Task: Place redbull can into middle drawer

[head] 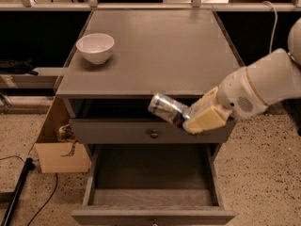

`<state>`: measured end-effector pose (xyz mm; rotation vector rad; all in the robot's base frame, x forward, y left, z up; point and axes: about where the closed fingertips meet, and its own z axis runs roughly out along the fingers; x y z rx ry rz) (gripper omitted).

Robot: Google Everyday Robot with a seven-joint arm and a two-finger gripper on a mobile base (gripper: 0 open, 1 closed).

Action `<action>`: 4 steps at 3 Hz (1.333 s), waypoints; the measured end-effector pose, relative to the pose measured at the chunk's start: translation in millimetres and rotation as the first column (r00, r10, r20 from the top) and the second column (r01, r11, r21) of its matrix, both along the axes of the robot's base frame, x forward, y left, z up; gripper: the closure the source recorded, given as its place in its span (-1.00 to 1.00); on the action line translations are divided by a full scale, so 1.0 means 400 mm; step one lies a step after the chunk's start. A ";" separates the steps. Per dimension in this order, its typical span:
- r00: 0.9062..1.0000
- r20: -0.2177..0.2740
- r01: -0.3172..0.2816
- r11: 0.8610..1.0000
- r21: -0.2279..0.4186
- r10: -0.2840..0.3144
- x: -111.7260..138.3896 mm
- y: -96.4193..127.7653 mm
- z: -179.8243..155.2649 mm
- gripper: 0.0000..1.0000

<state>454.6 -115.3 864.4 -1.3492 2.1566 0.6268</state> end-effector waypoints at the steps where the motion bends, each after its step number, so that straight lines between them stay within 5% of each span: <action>1: 0.998 -0.047 0.052 0.998 0.041 -0.050 -0.133 -0.027 -0.057 1.00; 4: 0.989 -0.114 0.104 0.993 0.047 -0.098 -0.096 -0.065 -0.214 1.00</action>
Offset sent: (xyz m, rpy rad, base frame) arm -0.0411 -0.0076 -0.0163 0.0366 0.0303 -0.0385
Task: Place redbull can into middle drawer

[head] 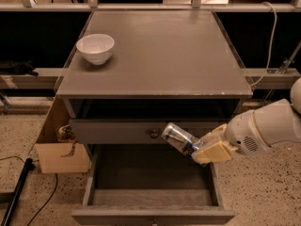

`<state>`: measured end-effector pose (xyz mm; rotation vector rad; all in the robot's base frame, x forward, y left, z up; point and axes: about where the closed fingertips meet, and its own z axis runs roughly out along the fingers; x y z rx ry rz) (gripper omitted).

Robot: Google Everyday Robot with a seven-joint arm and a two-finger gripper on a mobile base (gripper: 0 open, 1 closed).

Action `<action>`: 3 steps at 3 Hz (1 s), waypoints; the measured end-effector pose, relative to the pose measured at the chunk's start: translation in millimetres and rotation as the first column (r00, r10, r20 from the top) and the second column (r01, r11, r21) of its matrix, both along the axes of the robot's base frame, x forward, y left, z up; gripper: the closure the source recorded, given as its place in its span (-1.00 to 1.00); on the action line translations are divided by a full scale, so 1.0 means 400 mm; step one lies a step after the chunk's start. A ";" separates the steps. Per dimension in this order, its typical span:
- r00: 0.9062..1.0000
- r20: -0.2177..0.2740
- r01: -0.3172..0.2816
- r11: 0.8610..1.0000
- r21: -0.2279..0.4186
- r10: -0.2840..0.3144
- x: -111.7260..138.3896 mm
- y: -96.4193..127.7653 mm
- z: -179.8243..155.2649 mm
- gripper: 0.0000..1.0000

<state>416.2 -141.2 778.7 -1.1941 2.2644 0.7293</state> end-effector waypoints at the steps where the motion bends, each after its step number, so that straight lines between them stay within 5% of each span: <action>1: 0.999 -0.032 0.020 1.000 0.004 -0.020 0.014 -0.013 -0.075 1.00; 2: 0.996 -0.074 0.041 0.999 -0.006 -0.042 0.047 -0.017 -0.178 1.00; 3: 0.996 -0.074 0.041 0.999 -0.006 -0.042 0.047 -0.017 -0.178 1.00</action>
Offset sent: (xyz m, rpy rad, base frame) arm 0.0301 -0.0109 -0.1042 -0.0135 0.1090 -0.0655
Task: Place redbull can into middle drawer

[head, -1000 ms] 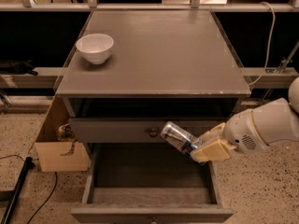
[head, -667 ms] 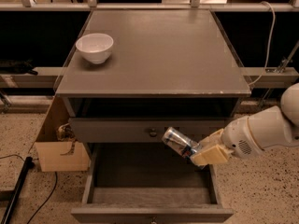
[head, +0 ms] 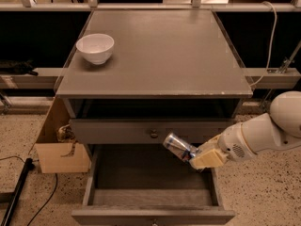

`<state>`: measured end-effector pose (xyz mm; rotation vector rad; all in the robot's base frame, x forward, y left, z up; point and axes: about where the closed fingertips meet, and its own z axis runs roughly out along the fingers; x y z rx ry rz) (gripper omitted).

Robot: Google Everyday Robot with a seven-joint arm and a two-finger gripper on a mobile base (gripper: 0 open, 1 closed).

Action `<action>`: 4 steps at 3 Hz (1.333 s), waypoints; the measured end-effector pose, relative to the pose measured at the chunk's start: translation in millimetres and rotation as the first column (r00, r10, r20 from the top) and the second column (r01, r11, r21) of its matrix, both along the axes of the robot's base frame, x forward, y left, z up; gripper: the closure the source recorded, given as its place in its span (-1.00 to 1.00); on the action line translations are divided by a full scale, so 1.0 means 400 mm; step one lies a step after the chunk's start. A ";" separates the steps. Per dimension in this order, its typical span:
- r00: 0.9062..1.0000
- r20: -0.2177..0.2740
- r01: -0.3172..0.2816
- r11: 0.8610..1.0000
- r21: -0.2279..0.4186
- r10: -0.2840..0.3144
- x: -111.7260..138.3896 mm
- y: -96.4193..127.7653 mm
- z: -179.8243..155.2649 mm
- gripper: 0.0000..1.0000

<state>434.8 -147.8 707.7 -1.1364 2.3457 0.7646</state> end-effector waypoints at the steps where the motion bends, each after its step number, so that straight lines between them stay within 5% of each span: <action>1: 0.999 -0.032 -0.004 1.000 -0.013 0.003 -0.006 0.016 -0.047 1.00; 4: 0.989 -0.147 -0.039 0.998 -0.054 0.031 -0.006 0.105 -0.234 1.00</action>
Offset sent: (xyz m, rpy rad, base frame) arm 0.0036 0.0309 -0.0729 -0.0558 0.1162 0.0314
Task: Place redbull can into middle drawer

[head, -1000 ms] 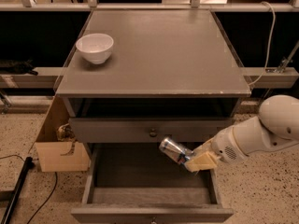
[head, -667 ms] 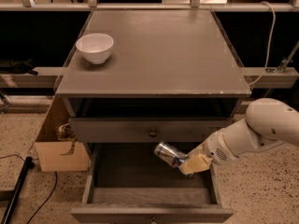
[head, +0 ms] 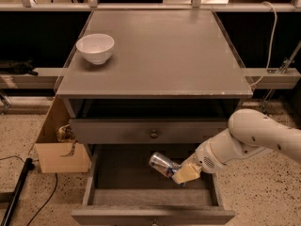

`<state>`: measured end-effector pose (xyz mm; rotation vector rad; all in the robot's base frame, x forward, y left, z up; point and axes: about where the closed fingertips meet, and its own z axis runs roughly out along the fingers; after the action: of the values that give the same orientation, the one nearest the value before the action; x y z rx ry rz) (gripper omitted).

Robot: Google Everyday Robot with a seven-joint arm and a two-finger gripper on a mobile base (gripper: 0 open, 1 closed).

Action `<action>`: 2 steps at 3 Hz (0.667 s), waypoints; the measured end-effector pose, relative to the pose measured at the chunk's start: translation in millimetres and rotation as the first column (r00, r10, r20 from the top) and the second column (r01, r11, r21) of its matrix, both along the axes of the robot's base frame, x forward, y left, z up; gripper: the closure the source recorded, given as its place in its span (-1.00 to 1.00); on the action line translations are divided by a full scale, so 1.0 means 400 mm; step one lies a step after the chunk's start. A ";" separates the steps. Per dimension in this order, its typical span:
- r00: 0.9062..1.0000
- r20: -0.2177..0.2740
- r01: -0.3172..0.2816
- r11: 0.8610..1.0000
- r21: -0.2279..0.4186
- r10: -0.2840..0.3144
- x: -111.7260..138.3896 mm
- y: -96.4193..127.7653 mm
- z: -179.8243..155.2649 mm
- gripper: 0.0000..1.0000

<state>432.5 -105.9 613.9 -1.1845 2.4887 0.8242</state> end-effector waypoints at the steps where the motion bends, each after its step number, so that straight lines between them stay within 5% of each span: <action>1: 1.000 0.001 0.000 1.000 0.001 0.000 -0.001 0.001 0.001 1.00; 2: 1.000 -0.012 -0.006 1.000 0.009 0.006 -0.006 0.025 -0.026 1.00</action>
Offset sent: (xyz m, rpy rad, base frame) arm -0.0049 0.0268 -0.0303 0.0238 0.0347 0.0116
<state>430.3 -95.9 603.7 -1.1876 2.4895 0.8453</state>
